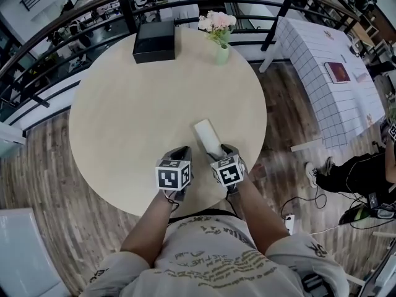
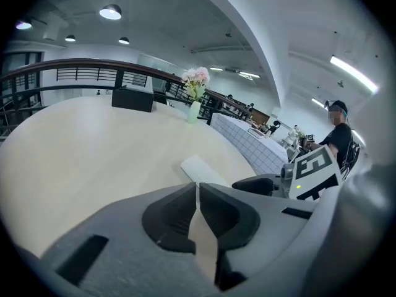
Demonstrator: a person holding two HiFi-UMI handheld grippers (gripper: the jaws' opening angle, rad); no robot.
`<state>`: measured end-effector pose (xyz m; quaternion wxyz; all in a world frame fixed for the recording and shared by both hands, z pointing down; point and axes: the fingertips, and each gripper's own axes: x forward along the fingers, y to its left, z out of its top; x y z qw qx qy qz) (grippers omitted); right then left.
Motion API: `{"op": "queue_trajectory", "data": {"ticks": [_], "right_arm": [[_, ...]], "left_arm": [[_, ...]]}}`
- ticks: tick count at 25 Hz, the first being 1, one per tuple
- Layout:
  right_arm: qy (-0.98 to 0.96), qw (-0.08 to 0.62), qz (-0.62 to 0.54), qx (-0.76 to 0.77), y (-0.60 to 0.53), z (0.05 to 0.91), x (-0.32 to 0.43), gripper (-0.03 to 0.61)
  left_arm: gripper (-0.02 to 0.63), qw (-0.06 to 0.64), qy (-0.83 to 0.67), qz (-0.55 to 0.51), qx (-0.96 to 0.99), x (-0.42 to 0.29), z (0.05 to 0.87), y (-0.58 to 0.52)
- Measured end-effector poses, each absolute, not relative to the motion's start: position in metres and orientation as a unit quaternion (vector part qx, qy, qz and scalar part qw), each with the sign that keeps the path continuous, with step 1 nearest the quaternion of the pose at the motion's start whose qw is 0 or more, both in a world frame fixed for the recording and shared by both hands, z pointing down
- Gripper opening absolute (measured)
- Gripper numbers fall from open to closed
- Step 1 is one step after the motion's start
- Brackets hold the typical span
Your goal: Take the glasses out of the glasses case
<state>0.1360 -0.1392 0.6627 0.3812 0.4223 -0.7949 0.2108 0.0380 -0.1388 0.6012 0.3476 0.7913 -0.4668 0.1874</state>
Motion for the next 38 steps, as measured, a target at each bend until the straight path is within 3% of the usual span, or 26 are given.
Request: {"op": "queue_trajectory", "data": {"ticks": [5, 14, 28, 38], "right_arm": [[-0.798, 0.358, 0.245, 0.419, -0.139, 0.67, 0.138, 0.28], [-0.81, 0.319, 0.301, 0.389, -0.14, 0.674, 0.139, 0.287], [-0.821, 0.22, 0.369, 0.375, -0.149, 0.651, 0.158, 0.262], [-0.823, 0.232, 0.357, 0.376, -0.15, 0.65, 0.16, 0.256]], "left_arm": [[0.056, 0.374, -0.458, 0.191, 0.784, 0.051, 0.625, -0.157], [0.091, 0.522, -0.438, 0.109, 0.724, 0.056, 0.66, -0.173], [0.101, 0.581, -0.398, 0.027, 0.709, 0.086, 0.66, -0.193], [0.121, 0.596, -0.38, -0.003, 0.707, 0.093, 0.657, -0.194]]}}
